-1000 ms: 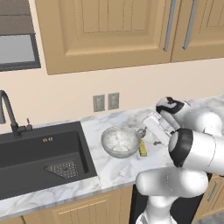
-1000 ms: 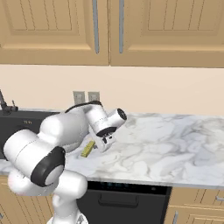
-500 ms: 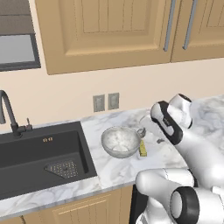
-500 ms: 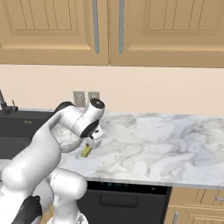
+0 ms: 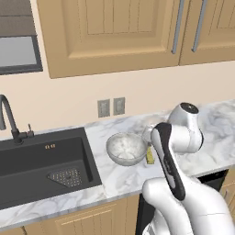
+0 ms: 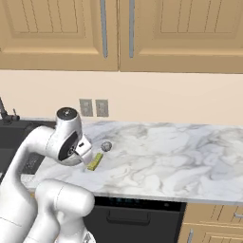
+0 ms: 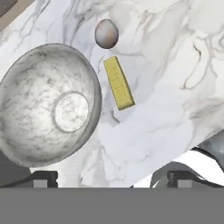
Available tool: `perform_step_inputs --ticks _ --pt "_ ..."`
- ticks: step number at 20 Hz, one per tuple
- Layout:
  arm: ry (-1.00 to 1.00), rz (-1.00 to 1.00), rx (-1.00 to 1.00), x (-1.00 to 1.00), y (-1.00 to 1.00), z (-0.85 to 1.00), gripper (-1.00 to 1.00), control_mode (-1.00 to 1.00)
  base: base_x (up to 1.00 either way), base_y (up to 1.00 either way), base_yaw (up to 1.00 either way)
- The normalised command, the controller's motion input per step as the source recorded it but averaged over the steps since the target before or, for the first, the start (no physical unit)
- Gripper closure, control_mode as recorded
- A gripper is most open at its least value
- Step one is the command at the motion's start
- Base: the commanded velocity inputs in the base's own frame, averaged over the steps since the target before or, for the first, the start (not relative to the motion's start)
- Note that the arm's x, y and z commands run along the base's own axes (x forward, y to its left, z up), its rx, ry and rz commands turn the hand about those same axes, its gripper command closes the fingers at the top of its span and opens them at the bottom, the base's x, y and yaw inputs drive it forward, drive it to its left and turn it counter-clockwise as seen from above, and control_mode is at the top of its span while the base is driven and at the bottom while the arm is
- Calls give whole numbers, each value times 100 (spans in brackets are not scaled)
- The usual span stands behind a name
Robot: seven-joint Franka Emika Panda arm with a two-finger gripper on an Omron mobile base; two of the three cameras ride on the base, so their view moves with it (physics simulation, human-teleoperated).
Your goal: Pick the egg and butter from the fridge and place them by the bowl for mixing.
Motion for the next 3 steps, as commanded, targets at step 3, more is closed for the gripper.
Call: perform_step_inputs --ticks 3 --pt "-17 8 -21 -61 17 41 -100 -100 0 0 0"
